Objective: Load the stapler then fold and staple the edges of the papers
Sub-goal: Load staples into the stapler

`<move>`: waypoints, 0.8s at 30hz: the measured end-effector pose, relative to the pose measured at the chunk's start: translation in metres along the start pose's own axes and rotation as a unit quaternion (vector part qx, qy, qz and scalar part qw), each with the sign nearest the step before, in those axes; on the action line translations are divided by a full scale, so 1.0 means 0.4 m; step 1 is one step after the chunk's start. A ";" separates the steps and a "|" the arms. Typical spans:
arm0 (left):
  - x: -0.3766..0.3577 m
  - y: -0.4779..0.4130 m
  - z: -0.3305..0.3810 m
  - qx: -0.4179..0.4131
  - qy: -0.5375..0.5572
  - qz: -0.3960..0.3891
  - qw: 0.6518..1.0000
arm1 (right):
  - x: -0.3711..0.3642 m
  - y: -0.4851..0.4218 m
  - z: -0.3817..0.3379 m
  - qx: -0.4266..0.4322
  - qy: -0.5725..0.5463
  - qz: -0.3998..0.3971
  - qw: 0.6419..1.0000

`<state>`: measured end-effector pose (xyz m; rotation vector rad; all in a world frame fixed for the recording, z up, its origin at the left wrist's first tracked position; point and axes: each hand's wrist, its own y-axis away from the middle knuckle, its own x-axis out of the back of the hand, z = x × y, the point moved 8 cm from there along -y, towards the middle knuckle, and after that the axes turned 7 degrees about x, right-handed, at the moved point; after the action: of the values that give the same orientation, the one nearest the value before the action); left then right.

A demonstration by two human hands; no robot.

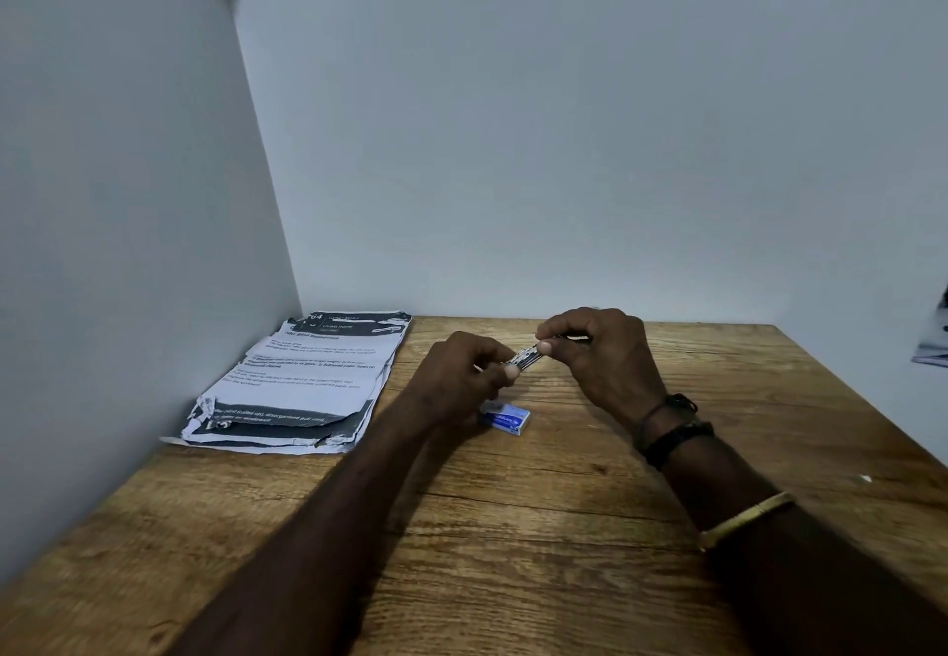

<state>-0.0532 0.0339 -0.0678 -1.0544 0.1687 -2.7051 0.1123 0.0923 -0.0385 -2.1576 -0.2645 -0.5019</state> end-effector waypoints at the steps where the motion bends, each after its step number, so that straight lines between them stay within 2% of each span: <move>1: -0.002 0.000 -0.003 0.007 0.029 -0.010 0.999 | -0.002 0.000 0.002 -0.005 -0.006 -0.001 1.000; 6: -0.011 0.007 -0.025 0.066 0.153 -0.050 0.985 | -0.018 0.008 0.007 -0.014 -0.039 -0.027 0.999; 16: 0.003 0.002 -0.051 0.136 0.219 -0.012 0.966 | -0.043 0.017 0.004 -0.013 -0.082 -0.060 0.995; 21: 0.002 0.009 -0.062 0.183 0.342 -0.018 0.921 | -0.072 0.025 -0.024 0.027 -0.048 -0.117 0.992; 24: -0.010 0.014 -0.056 0.196 0.432 -0.034 0.880 | -0.096 0.032 -0.048 0.061 -0.036 -0.145 0.987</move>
<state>-0.0646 0.0303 -0.0880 0.3033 -0.2687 -2.8795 0.0775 0.0690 -0.0546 -2.0304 -0.6390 -0.5559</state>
